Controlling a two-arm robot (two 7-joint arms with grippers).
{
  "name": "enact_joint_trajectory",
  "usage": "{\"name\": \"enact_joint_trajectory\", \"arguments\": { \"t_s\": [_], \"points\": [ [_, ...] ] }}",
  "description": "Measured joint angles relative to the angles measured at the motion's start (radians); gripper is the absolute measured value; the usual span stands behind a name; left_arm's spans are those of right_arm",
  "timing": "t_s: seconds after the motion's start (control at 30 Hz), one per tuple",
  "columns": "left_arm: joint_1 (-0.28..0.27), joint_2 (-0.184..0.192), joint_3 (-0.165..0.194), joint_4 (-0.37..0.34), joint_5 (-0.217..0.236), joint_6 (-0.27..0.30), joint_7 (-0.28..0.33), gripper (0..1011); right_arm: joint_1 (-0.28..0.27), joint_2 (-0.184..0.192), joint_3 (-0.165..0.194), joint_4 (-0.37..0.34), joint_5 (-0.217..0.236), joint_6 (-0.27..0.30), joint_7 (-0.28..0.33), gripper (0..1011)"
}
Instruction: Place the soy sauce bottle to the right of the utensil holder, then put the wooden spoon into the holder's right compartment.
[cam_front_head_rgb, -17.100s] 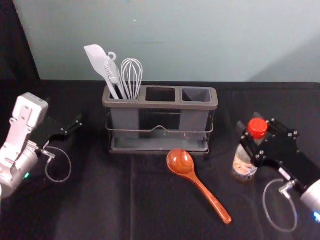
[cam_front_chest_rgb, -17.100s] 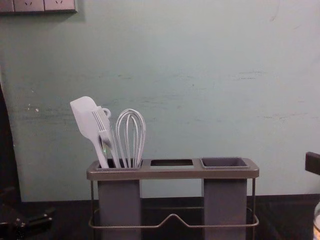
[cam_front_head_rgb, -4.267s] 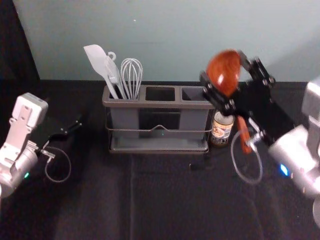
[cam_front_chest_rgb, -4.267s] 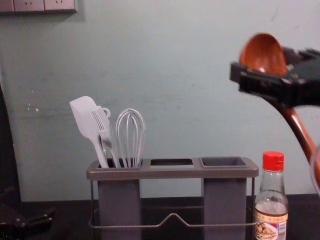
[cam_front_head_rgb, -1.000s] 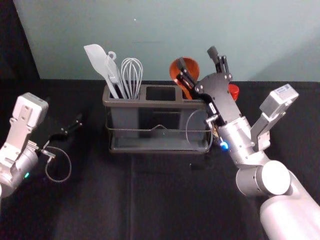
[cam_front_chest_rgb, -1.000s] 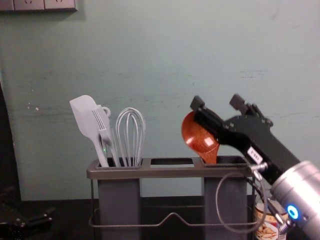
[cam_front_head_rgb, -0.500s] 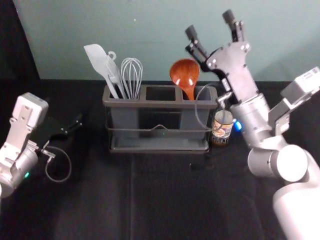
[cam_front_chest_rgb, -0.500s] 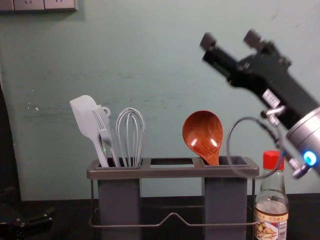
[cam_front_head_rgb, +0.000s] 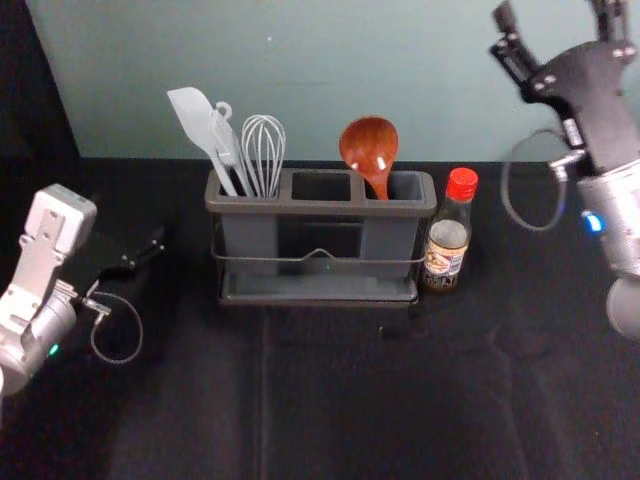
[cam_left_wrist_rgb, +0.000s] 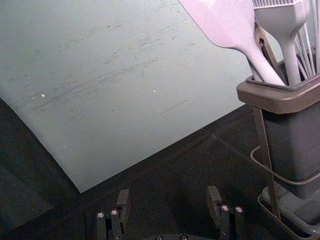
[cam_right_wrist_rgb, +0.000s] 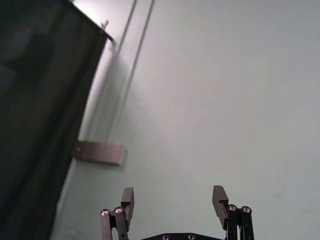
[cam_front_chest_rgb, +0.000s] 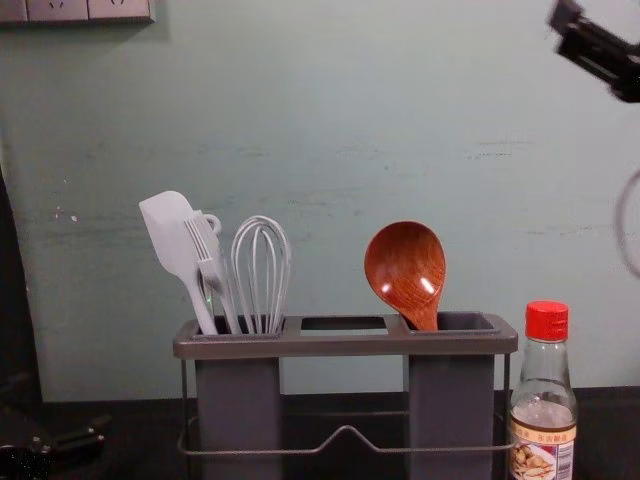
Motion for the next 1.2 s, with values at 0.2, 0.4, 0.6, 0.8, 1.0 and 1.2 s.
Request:
{"name": "enact_joint_trajectory", "arguments": {
  "t_s": [0.2, 0.4, 0.6, 0.8, 1.0, 1.2],
  "points": [
    [0.0, 0.0, 0.0, 0.0, 0.0, 0.0, 0.0, 1000, -0.056, 0.034, 0.054, -0.035, -0.031, 0.078, -0.049, 1003],
    [0.0, 0.0, 0.0, 0.0, 0.0, 0.0, 0.0, 1000, -0.112, 0.053, 0.084, -0.045, -0.056, 0.194, -0.093, 1002],
    [0.0, 0.0, 0.0, 0.0, 0.0, 0.0, 0.0, 1000, -0.166, 0.066, 0.086, -0.03, -0.076, 0.313, -0.122, 1003],
    [0.0, 0.0, 0.0, 0.0, 0.0, 0.0, 0.0, 1000, -0.204, 0.071, 0.073, -0.034, -0.111, 0.461, -0.17, 1003],
    [0.0, 0.0, 0.0, 0.0, 0.0, 0.0, 0.0, 1000, -0.211, 0.077, 0.057, -0.023, -0.145, 0.507, -0.193, 1002],
    [0.0, 0.0, 0.0, 0.0, 0.0, 0.0, 0.0, 1000, -0.208, 0.072, 0.051, -0.011, -0.153, 0.472, -0.201, 1002]
  ]
}}
